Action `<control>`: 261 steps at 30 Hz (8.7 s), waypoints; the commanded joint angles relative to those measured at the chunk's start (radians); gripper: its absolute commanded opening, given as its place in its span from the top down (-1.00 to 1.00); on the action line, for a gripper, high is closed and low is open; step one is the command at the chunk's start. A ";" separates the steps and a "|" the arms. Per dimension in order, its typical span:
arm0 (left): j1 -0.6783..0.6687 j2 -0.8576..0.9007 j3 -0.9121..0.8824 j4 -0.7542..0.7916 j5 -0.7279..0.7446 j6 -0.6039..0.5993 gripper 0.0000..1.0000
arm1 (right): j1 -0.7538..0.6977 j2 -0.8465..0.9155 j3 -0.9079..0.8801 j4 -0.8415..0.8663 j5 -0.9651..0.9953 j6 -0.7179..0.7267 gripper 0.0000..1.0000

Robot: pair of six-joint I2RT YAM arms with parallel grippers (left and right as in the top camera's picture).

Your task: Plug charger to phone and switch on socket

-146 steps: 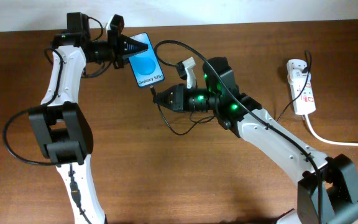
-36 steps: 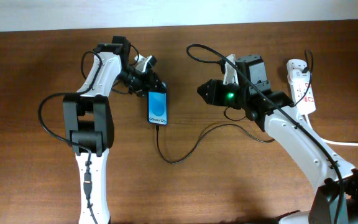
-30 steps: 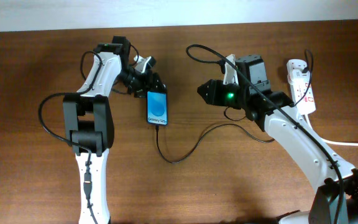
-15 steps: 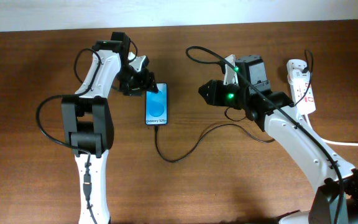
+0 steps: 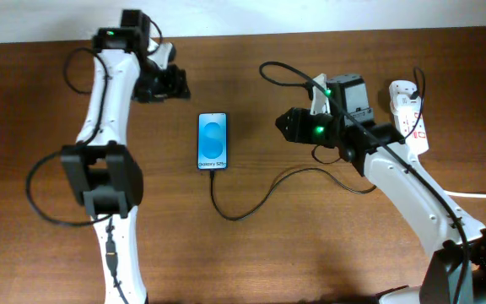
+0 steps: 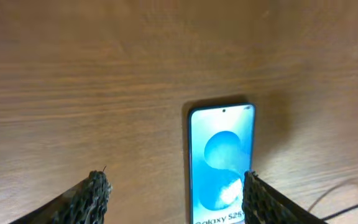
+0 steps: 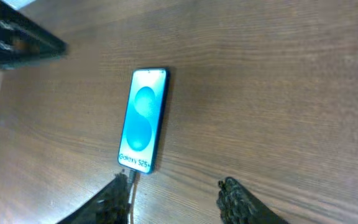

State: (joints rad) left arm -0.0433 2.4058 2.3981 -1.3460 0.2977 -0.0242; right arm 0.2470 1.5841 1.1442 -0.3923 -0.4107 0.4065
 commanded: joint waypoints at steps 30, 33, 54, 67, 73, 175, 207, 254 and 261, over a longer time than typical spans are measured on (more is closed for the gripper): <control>0.093 -0.246 0.034 -0.092 -0.010 -0.006 -0.99 | -0.234 -0.074 0.451 -0.640 0.352 -0.193 -0.70; 0.093 -0.246 0.034 -0.092 -0.010 -0.006 -0.99 | -0.309 -0.074 0.451 -0.639 0.352 -0.217 -0.70; 0.093 -0.246 0.034 -0.092 -0.010 -0.006 -0.99 | -0.802 0.101 0.451 -0.410 0.265 -0.216 -0.69; 0.093 -0.246 0.034 -0.092 -0.010 -0.006 -0.99 | -0.803 0.382 0.451 -0.369 0.241 -0.324 -0.70; 0.092 -0.246 0.034 -0.092 -0.010 -0.006 -0.99 | -0.798 0.435 0.449 -0.312 0.204 -0.441 -0.69; 0.092 -0.246 0.034 -0.092 -0.010 -0.006 -0.99 | -0.678 0.622 0.449 -0.250 0.182 -0.478 -0.69; 0.092 -0.246 0.034 -0.092 -0.010 -0.006 -0.99 | -0.684 0.552 0.572 -0.303 0.319 -0.365 -0.72; 0.092 -0.246 0.034 -0.092 -0.010 -0.006 -0.99 | -0.685 0.664 0.608 -0.378 0.324 -0.376 -0.72; 0.092 -0.246 0.034 -0.092 -0.010 -0.006 -0.99 | -0.685 0.676 0.608 -0.383 0.286 -0.392 -0.72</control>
State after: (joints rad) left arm 0.0463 2.1746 2.4199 -1.4368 0.2943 -0.0277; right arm -0.4564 2.2322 1.7496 -0.7574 -0.0437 0.0303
